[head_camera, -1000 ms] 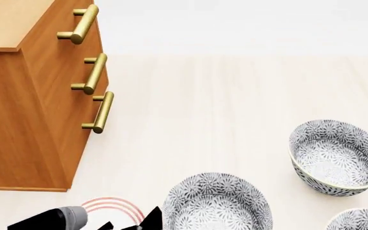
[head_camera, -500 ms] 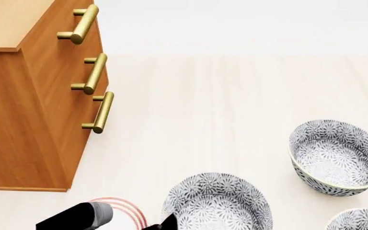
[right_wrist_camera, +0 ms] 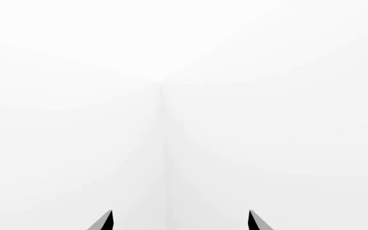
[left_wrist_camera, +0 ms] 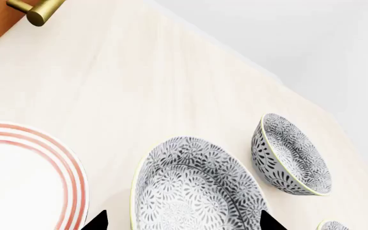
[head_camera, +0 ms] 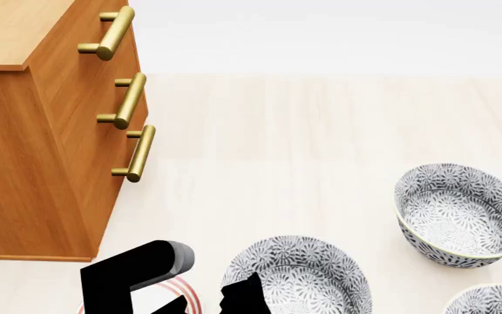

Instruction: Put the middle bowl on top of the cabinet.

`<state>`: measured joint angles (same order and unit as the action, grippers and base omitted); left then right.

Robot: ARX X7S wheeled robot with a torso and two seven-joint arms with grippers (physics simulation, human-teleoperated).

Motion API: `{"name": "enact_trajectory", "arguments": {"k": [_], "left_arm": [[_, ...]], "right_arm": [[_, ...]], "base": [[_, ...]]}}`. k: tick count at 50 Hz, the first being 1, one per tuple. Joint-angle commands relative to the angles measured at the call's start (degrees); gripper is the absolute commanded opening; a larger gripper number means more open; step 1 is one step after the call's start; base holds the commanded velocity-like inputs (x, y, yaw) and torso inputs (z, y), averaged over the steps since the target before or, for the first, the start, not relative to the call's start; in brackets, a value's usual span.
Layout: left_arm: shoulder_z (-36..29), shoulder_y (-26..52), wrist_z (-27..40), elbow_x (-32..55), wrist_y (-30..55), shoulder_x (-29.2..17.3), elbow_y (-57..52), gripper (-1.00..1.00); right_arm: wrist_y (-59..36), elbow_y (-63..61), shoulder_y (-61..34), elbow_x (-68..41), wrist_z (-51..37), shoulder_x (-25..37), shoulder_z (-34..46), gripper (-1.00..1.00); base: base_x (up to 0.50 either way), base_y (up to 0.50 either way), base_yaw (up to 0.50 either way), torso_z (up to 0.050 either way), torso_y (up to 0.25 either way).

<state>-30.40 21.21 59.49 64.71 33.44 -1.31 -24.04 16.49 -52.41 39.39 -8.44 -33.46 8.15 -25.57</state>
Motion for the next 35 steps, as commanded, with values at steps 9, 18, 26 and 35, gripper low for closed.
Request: {"name": "enact_trajectory", "arguments": {"k": [9, 18, 26, 35], "left_arm": [[-3.22, 4.07, 0.40, 2.50, -4.38, -0.97, 7.31, 1.00], [-4.22, 3.93, -1.91, 1.51, -6.59, -1.60, 11.35, 1.00], [-4.99, 3.39, -4.45, 2.29, -8.14, -1.80, 12.16, 1.00], [-6.14, 3.06, -7.02, 2.05, -9.77, -2.23, 13.30, 1.00]], "right_arm": [[2.51, -0.73, 2.22, -0.82, 0.20, -0.72, -1.23, 1.00], [3.79, -0.57, 2.99, -1.56, 0.59, -0.93, -2.12, 1.00], [4.85, -0.76, 3.72, -1.84, 1.26, -1.63, -2.71, 1.00], [5.50, -1.20, 4.09, -2.28, 2.40, -2.65, -3.48, 1.00]], "base": [[0.00, 0.00, 0.00, 0.000, 0.000], [0.00, 0.00, 0.00, 0.000, 0.000], [0.00, 0.00, 0.00, 0.000, 0.000], [0.00, 0.00, 0.00, 0.000, 0.000]]}}
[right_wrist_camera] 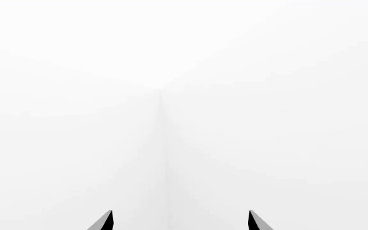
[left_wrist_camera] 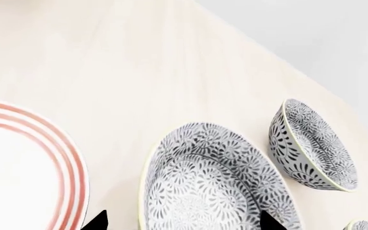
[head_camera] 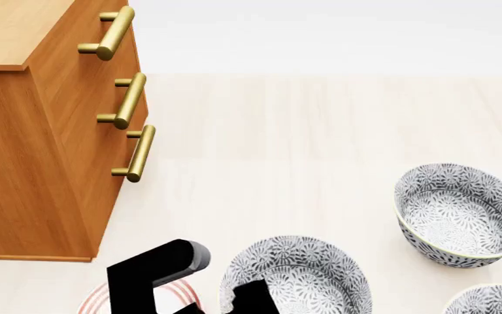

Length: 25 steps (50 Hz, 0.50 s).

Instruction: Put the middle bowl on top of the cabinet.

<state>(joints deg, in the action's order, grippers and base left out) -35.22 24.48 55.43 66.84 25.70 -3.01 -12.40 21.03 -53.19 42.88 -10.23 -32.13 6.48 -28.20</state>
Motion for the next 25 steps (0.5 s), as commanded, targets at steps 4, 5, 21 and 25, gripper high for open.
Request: {"name": "enact_trajectory", "arguments": {"k": [4, 5, 21, 25], "left_arm": [[-1.68, -0.29, -3.69, -0.44, -2.81, -0.68, 2.20, 1.00], [-1.83, -0.34, -3.94, -0.55, -2.98, -0.72, 2.32, 1.00], [-4.10, -1.64, -9.70, -4.14, -8.00, -1.35, 5.51, 1.00], [-4.44, -1.97, -10.63, -4.07, -8.70, -1.34, 6.41, 1.00]], "right_arm": [[0.78, -0.48, 0.44, -0.52, 1.49, -1.17, -0.94, 1.00], [0.87, -0.50, 0.51, -0.64, 1.58, -1.25, -1.06, 1.00], [1.82, -1.46, 0.85, -1.72, 4.00, -3.44, -2.72, 1.00], [2.39, -1.66, 1.20, -2.06, 4.53, -4.00, -3.20, 1.00]], "base": [[0.00, 0.00, 0.00, 0.000, 0.000], [0.00, 0.00, 0.00, 0.000, 0.000], [0.00, 0.00, 0.00, 0.000, 0.000], [0.00, 0.00, 0.00, 0.000, 0.000]]}}
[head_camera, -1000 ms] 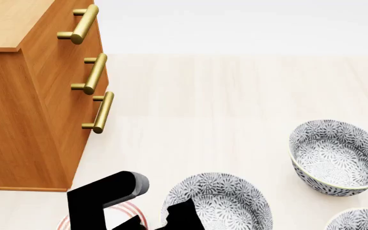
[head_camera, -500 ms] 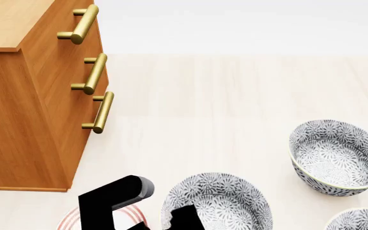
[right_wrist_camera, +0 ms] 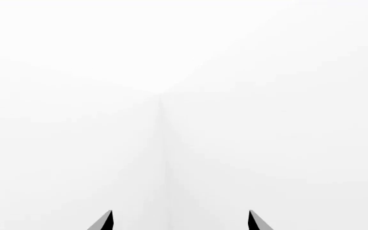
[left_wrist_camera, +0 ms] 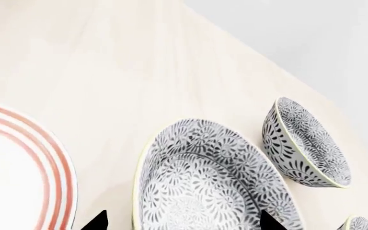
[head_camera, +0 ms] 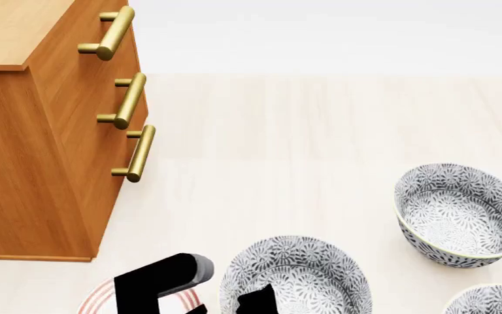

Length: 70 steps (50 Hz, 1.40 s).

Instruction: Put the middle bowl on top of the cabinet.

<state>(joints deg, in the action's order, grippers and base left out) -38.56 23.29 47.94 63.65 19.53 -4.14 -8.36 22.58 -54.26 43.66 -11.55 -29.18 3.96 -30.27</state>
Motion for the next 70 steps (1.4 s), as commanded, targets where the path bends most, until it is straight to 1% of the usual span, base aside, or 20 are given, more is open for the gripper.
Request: {"name": "enact_trajectory", "arguments": {"k": [1, 19, 48, 50, 51, 52, 68, 70], "left_arm": [[-1.15, -0.81, -3.39, -0.88, -2.74, -0.19, 2.67, 1.00], [-1.89, -1.17, -8.48, 1.24, -5.18, -0.10, 6.54, 1.00], [-3.00, -1.52, -11.51, 2.13, -8.77, -0.28, 11.27, 1.00], [-2.95, -1.54, -11.82, 2.38, -9.07, -0.27, 11.55, 1.00], [-2.64, -1.77, -13.18, 3.11, -9.54, -0.20, 11.67, 1.00], [-2.72, -1.77, -13.02, 3.00, -9.62, -0.29, 11.59, -1.00], [-4.54, -2.06, -13.29, -0.90, -12.86, -1.72, 6.72, -1.00], [-5.18, -1.96, -13.18, -3.08, -13.71, -2.23, 5.31, -1.00]], "right_arm": [[0.88, -0.62, 0.44, -0.76, 1.72, -1.61, -1.23, 1.00], [1.87, -2.13, 1.21, -1.31, 3.55, -3.74, -2.32, 1.00], [0.89, -4.17, 1.32, -2.04, 3.86, -3.93, -3.66, 1.00], [0.86, -4.25, 1.32, -2.06, 3.89, -3.93, -3.68, 1.00], [0.83, -4.27, 1.32, -2.05, 3.95, -3.93, -3.70, 1.00], [0.81, -4.30, 1.33, -2.12, 3.99, -3.93, -3.75, 1.00], [0.87, -4.54, 1.33, -2.35, 4.01, -3.93, -4.10, 1.00], [0.99, -4.52, 1.33, -2.11, 3.94, -3.93, -3.88, 1.00]], "base": [[0.00, 0.00, 0.00, 0.000, 0.000], [0.00, 0.00, 0.00, 0.000, 0.000], [0.00, 0.00, 0.00, 0.000, 0.000], [0.00, 0.00, 0.00, 0.000, 0.000], [0.00, 0.00, 0.00, 0.000, 0.000], [0.00, 0.00, 0.00, 0.000, 0.000], [0.00, 0.00, 0.00, 0.000, 0.001], [0.00, 0.00, 0.00, 0.000, 0.000]]}}
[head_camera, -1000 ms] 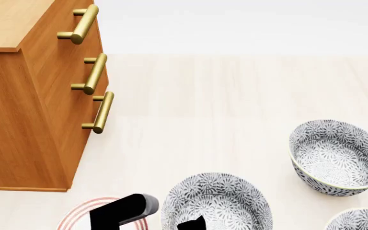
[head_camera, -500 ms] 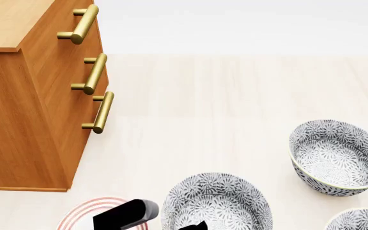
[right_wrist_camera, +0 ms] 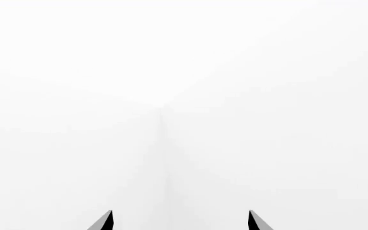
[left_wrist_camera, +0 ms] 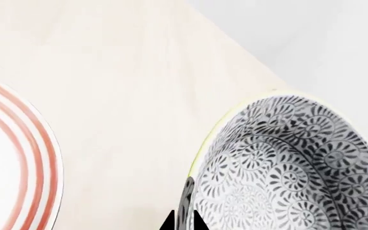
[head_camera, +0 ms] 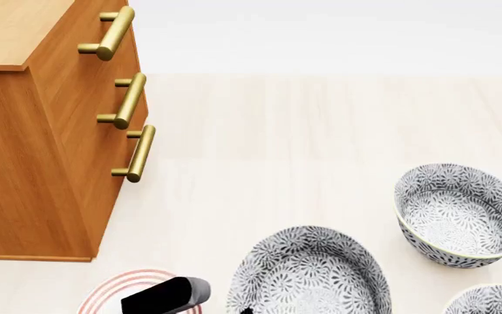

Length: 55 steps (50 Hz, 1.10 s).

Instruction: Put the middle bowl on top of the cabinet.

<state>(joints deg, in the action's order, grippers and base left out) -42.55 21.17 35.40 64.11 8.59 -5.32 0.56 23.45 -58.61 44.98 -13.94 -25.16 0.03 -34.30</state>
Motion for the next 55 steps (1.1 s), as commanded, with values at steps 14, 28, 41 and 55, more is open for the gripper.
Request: {"name": "enact_trajectory", "arguments": {"k": [14, 28, 41, 55], "left_arm": [[-2.15, 1.46, 1.80, -5.95, -2.86, -2.52, -8.06, -1.00], [-2.92, 2.21, 3.07, -7.52, -3.15, -3.40, -11.26, -1.00], [-2.91, 2.11, 2.04, -9.60, -6.04, -4.52, -16.86, -1.00], [-3.53, 3.51, 3.80, -12.55, -6.39, -5.96, -24.61, -1.00]], "right_arm": [[1.02, 0.16, 0.00, 1.19, -0.65, 0.00, 1.12, 1.00], [1.53, 0.52, -0.01, 1.83, -0.93, 0.01, 1.74, 1.00], [1.77, 0.35, 0.00, 1.64, -0.80, 0.00, 1.47, 1.00], [1.85, 0.11, 0.00, 1.46, -0.65, -0.01, 1.22, 1.00]], "base": [[0.00, 0.00, 0.00, 0.033, -0.169], [0.00, 0.00, 0.00, 0.038, -0.193], [0.00, 0.00, 0.00, 0.009, -0.018], [0.00, 0.00, 0.00, 0.042, 0.085]]}}
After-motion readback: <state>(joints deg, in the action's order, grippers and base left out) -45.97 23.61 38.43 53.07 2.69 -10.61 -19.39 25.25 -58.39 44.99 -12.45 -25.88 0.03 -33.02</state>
